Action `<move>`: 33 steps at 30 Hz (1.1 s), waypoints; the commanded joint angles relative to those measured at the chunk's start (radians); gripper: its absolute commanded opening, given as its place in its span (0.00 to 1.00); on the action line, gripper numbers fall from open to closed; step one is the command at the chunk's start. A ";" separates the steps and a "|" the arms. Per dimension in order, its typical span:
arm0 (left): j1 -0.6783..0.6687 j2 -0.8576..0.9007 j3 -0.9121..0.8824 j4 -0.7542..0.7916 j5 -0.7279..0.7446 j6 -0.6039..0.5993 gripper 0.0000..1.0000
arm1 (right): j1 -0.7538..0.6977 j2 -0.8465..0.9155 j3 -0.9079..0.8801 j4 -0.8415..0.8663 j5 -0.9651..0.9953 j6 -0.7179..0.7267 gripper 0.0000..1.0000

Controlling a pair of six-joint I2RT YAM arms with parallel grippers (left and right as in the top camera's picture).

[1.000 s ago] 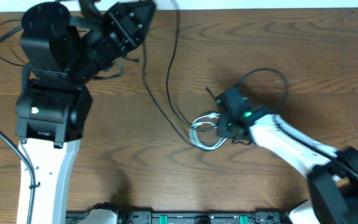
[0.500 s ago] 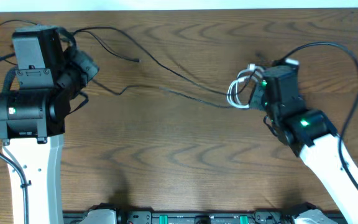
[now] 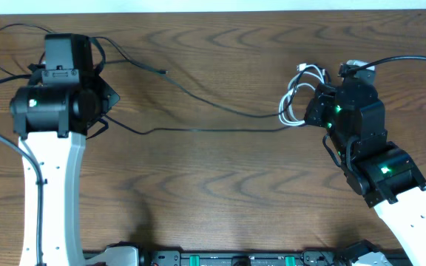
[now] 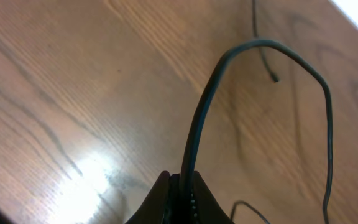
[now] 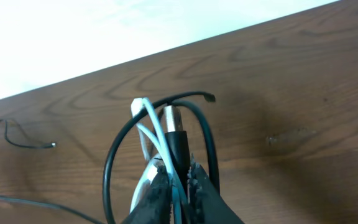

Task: Untangle cables
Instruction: 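Drag the white coil rightward with the right gripper, left holding black cable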

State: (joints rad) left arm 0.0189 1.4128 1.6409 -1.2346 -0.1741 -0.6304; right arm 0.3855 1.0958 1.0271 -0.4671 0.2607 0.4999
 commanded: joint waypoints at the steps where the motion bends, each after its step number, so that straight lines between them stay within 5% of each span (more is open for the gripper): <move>1: 0.004 0.022 -0.008 -0.019 -0.029 0.010 0.08 | -0.003 -0.002 0.018 0.000 0.026 -0.050 0.10; 6: 0.004 0.028 -0.008 -0.034 -0.030 0.009 0.07 | -0.003 -0.002 0.019 -0.049 0.091 -0.071 0.02; 13: 0.004 0.028 -0.008 -0.045 -0.039 0.001 0.07 | -0.013 0.011 0.018 -0.109 0.105 -0.067 0.03; 22: 0.003 0.028 -0.008 -0.053 0.025 0.007 0.07 | -0.015 0.152 0.018 -0.295 -0.125 -0.068 0.79; 33: 0.003 0.028 -0.008 -0.067 0.025 0.006 0.07 | -0.170 0.452 0.018 -0.386 -0.269 -0.158 0.89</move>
State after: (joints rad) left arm 0.0189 1.4403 1.6344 -1.2976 -0.1516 -0.6308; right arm 0.2577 1.4906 1.0328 -0.8516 0.0711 0.4076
